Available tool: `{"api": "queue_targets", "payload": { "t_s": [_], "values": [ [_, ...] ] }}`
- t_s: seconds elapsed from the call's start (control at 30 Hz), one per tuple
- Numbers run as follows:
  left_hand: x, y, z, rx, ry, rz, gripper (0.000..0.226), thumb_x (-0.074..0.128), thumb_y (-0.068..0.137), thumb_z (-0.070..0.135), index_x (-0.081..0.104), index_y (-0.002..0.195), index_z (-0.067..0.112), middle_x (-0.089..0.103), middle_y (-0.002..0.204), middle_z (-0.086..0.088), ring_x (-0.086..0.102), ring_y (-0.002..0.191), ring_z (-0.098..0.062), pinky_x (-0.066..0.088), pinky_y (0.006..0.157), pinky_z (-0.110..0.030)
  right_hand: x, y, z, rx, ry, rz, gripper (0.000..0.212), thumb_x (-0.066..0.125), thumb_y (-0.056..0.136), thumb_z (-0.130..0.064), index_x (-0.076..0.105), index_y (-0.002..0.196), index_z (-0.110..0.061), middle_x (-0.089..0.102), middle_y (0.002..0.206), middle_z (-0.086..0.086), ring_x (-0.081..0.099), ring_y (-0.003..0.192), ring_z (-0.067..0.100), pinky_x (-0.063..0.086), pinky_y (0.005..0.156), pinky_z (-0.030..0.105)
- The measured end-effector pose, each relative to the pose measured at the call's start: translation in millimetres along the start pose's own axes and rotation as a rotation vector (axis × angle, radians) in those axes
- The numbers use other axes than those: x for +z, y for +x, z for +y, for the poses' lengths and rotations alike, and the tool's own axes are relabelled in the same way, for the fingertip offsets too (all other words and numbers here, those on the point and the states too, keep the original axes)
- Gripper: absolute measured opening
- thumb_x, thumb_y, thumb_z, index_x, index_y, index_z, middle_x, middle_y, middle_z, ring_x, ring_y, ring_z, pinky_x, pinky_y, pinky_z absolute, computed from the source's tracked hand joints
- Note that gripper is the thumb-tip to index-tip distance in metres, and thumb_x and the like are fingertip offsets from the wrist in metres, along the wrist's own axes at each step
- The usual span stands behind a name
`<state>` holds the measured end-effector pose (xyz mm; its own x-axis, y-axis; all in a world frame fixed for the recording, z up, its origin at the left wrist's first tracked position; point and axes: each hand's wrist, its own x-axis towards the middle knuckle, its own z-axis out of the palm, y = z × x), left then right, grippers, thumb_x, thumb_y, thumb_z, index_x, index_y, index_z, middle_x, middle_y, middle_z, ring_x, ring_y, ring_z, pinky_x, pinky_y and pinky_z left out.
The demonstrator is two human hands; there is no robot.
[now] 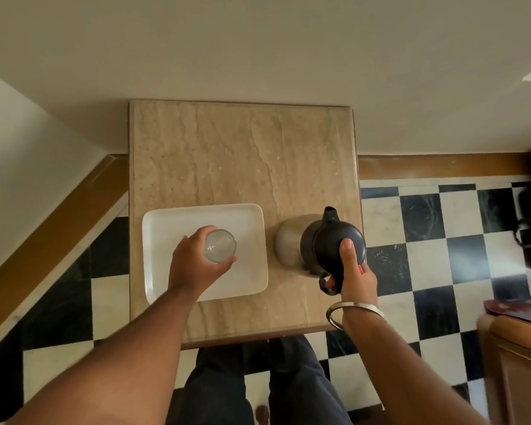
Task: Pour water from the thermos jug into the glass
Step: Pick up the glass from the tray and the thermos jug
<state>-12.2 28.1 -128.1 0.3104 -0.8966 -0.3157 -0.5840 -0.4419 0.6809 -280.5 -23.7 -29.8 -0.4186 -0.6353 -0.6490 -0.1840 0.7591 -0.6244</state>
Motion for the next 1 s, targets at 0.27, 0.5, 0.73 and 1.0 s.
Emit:
{"api": "queue_targets", "payload": {
  "t_s": [0.27, 0.5, 0.73, 1.0],
  "values": [
    [-4.3, -5.1, 19.5, -0.004, 0.053, -0.018, 0.077, 0.083, 0.06, 0.062, 0.055, 0.124, 0.03, 0.066, 0.113, 0.008, 0.055, 0.096, -0.014, 0.054, 0.086, -0.04, -7.3, 28.0, -34.5, -0.276, -0.109, 0.024, 0.074, 0.065, 0.059, -0.078, 0.064, 0.103, -0.019, 0.063, 0.083, -0.005, 0.061, 0.077, 0.013, 0.048, 0.061, 0.022],
    [-3.1, -4.6, 21.2, -0.013, 0.02, 0.012, 0.075, 0.086, 0.059, 0.059, 0.055, 0.122, 0.031, 0.064, 0.112, 0.012, 0.056, 0.098, -0.011, 0.053, 0.086, -0.035, -4.2, 37.3, -55.4, -0.429, -0.18, 0.003, 0.075, 0.07, 0.054, -0.077, 0.058, 0.107, -0.026, 0.061, 0.093, -0.013, 0.061, 0.082, 0.008, 0.044, 0.061, 0.018],
    [-17.7, -9.0, 46.9, -0.034, -0.083, 0.008, 0.074, 0.089, 0.059, 0.05, 0.052, 0.121, 0.035, 0.059, 0.113, 0.018, 0.054, 0.102, -0.003, 0.044, 0.087, -0.023, -35.3, 5.5, -79.1, -0.533, -0.234, -0.17, 0.055, 0.074, 0.061, -0.063, 0.061, 0.1, -0.027, 0.067, 0.091, -0.007, 0.065, 0.079, 0.012, 0.049, 0.063, 0.024],
    [-107.6, -33.3, 141.5, 0.079, -0.156, 0.01, 0.071, 0.085, 0.06, 0.052, 0.045, 0.119, 0.046, 0.056, 0.115, 0.018, 0.054, 0.103, -0.003, 0.042, 0.08, -0.013, -95.1, -96.2, -189.0, -0.691, -0.271, -0.272, 0.057, 0.074, 0.056, -0.064, 0.064, 0.095, -0.024, 0.071, 0.08, -0.003, 0.069, 0.068, 0.014, 0.052, 0.058, 0.022]
  ]
}}
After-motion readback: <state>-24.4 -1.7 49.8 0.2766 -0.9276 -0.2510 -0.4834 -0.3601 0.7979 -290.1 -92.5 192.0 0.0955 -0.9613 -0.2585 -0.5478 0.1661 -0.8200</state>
